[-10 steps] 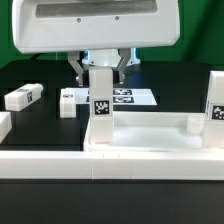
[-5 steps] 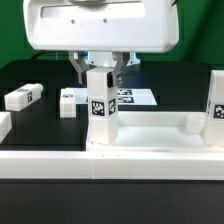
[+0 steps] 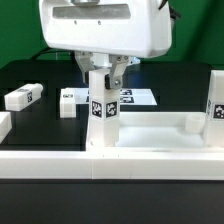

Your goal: Assemble desk

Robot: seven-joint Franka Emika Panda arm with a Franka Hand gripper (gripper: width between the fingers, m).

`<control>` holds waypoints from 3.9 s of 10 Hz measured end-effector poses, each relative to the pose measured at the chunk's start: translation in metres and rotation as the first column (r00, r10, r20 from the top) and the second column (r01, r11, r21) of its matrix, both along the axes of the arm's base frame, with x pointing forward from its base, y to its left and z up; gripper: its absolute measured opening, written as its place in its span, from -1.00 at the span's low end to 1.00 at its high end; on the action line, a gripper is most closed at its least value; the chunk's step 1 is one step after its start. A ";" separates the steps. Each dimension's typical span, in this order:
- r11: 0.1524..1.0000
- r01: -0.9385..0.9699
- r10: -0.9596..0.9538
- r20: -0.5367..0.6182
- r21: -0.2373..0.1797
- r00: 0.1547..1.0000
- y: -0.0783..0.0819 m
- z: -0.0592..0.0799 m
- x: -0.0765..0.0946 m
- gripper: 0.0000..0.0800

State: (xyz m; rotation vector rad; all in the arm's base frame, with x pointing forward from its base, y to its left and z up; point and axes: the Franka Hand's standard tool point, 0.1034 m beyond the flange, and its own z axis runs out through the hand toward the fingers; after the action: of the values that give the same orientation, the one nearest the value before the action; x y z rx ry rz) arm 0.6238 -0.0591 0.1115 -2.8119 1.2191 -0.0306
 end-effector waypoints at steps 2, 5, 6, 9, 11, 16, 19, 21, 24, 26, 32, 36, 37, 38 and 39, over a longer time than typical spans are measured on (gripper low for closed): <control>0.998 -0.059 0.059 -0.002 -0.008 0.998 0.003 -0.001 0.000 0.51; 0.904 -0.424 0.424 0.000 -0.049 0.906 0.005 -0.002 0.000 0.62; 0.843 -0.534 0.535 -0.006 -0.062 0.845 0.005 -0.002 0.000 0.62; 0.685 -0.724 0.725 -0.015 -0.080 0.688 0.004 -0.002 0.001 0.62; 0.559 -0.825 0.827 -0.019 -0.085 0.562 0.006 -0.002 0.001 0.62; 0.273 -0.956 0.959 -0.047 -0.109 0.279 0.005 -0.007 -0.001 0.62; 0.218 -0.970 0.973 -0.050 -0.108 0.225 0.003 -0.007 -0.002 -0.06; 0.219 -0.970 0.973 -0.050 -0.108 0.225 0.003 -0.007 -0.002 -0.28; 0.275 -0.955 0.959 -0.046 -0.107 0.281 0.003 -0.008 -0.002 -0.28; 0.480 -0.873 0.876 -0.014 -0.090 0.483 0.000 -0.008 -0.003 -0.28; 0.935 -0.353 0.354 0.024 -0.023 0.935 -0.001 -0.008 -0.002 -0.27; 0.996 0.094 -0.094 -0.007 0.006 0.996 0.004 -0.008 -0.002 -0.27; 0.982 0.187 -0.187 -0.012 0.010 0.982 0.004 -0.008 -0.002 -0.27; 0.976 0.218 -0.218 -0.014 0.013 0.976 0.004 -0.008 -0.001 -0.27; 0.978 0.210 -0.210 -0.013 0.012 0.978 0.004 -0.008 -0.001 -0.25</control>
Offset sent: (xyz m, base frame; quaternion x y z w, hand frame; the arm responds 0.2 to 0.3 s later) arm 0.0034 -0.0005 -0.0014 -0.0423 0.0277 -0.2995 0.9527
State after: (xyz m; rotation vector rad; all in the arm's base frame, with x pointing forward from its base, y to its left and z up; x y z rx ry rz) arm 0.6224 -0.0552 0.1035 -2.6621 1.5079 -0.0183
